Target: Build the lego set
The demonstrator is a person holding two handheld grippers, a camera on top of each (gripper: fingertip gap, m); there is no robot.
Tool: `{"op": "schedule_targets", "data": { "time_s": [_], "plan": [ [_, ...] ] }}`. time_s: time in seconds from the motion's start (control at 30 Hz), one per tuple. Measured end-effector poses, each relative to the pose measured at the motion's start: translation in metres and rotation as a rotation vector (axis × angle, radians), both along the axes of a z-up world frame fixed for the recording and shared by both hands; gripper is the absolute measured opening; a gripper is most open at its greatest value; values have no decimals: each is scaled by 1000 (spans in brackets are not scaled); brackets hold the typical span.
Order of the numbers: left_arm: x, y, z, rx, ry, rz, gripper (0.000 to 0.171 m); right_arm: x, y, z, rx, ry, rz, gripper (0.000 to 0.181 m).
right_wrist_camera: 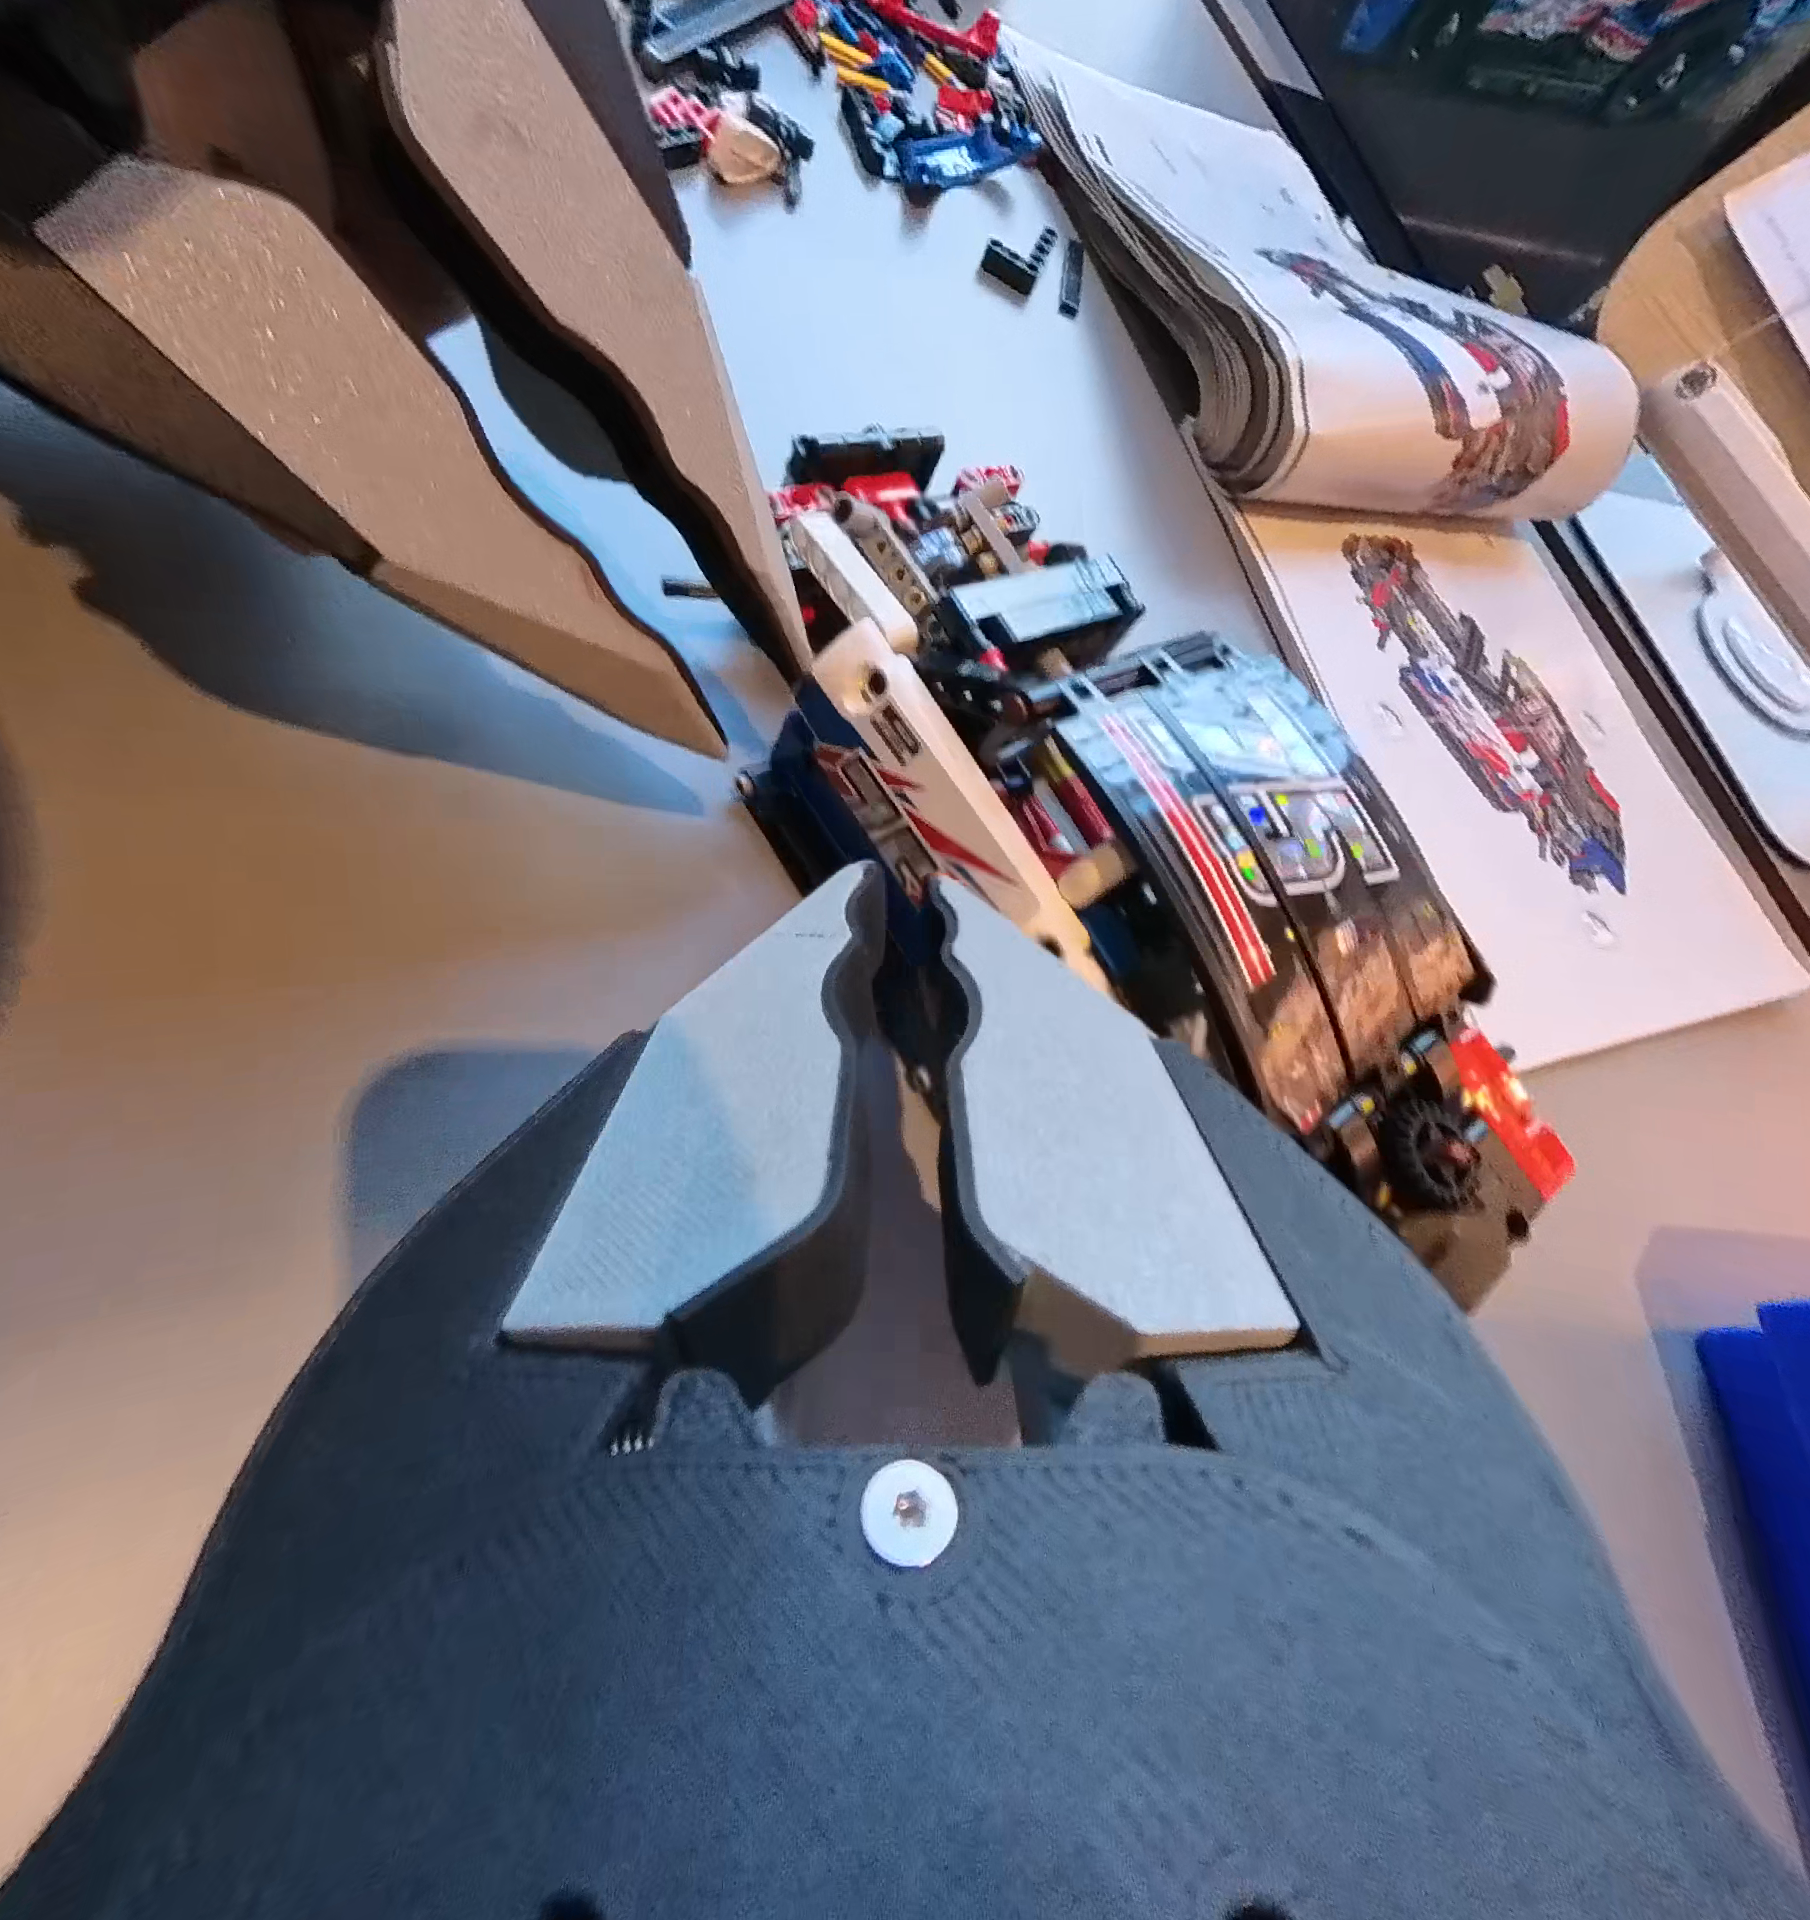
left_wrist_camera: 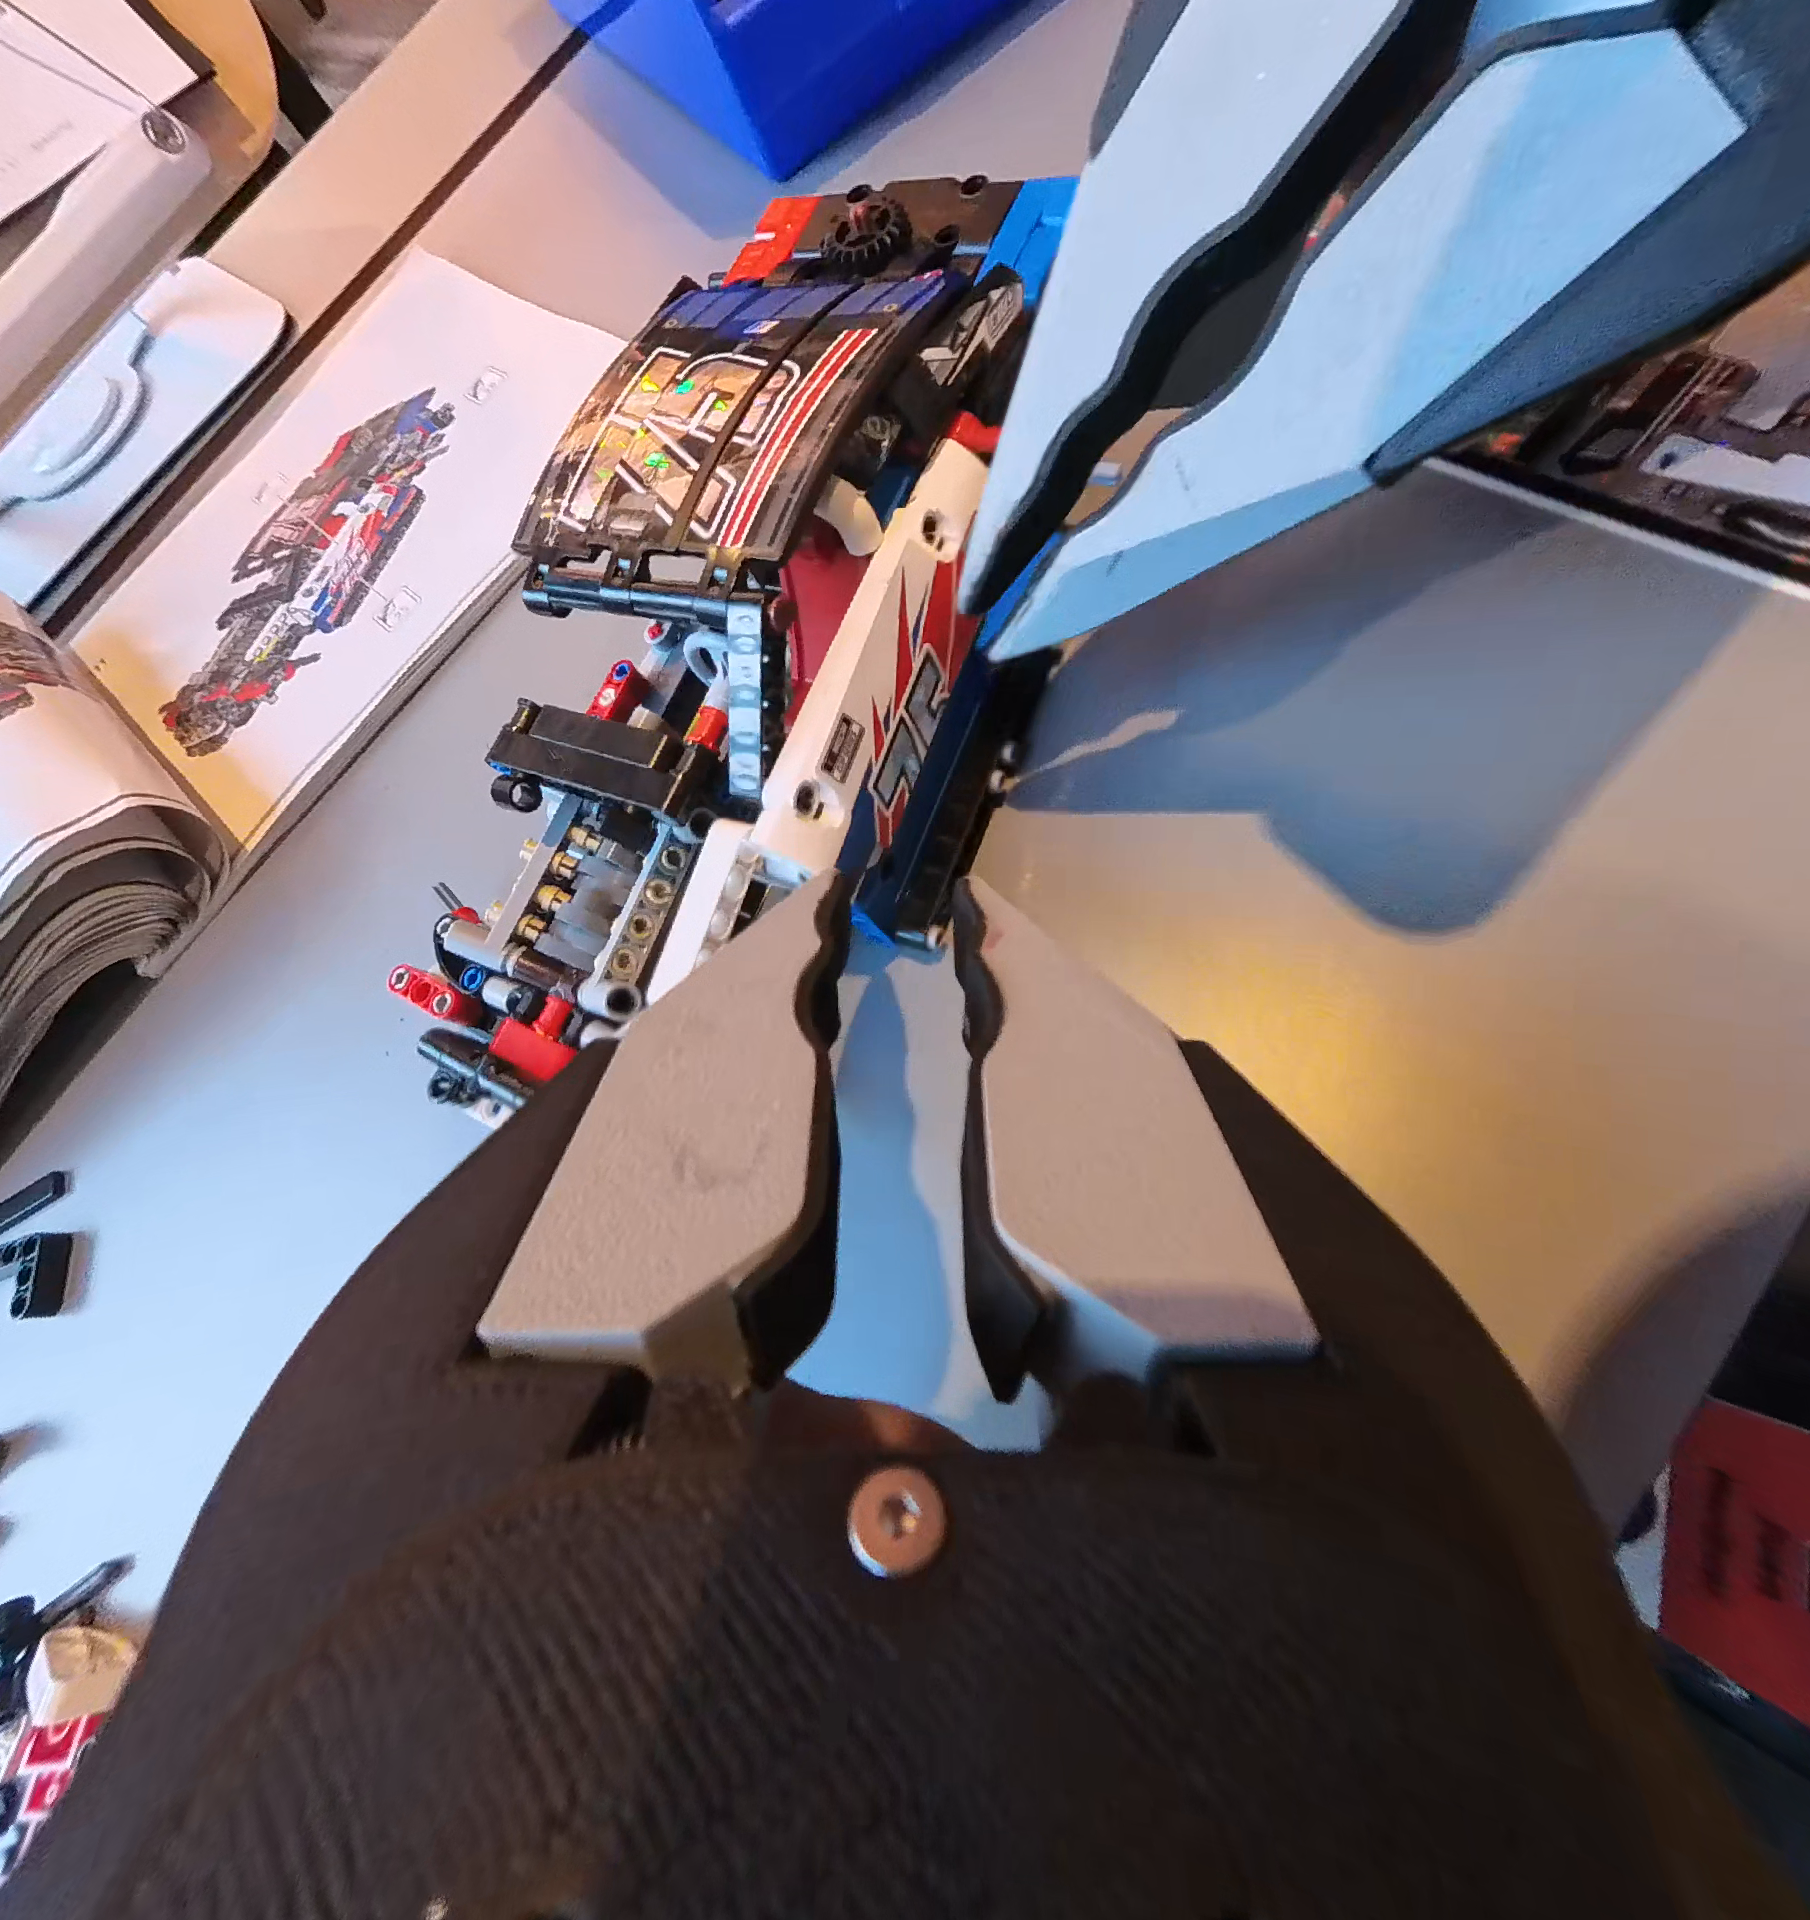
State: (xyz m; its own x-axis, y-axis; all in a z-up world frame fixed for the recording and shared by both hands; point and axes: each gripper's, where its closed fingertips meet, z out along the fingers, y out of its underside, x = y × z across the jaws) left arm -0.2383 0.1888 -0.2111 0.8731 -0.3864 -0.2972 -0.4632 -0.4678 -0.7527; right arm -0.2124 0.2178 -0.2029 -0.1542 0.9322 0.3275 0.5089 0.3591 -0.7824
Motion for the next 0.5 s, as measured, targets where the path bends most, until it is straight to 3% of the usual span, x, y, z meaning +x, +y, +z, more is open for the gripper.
{"op": "schedule_targets", "data": {
  "time_s": [0.2,0.4,0.5],
  "plan": [
    [-6,-3,-1,2,-14,22,19,-21,-7,4,1,24,25,4],
    [-9,-7,-2,8,-28,26,19,-15,4,4,-50,25,-20,4],
    [-8,-8,-3,10,-49,25,20,-20,-6,7,-51,37,9,4]
  ]
}}
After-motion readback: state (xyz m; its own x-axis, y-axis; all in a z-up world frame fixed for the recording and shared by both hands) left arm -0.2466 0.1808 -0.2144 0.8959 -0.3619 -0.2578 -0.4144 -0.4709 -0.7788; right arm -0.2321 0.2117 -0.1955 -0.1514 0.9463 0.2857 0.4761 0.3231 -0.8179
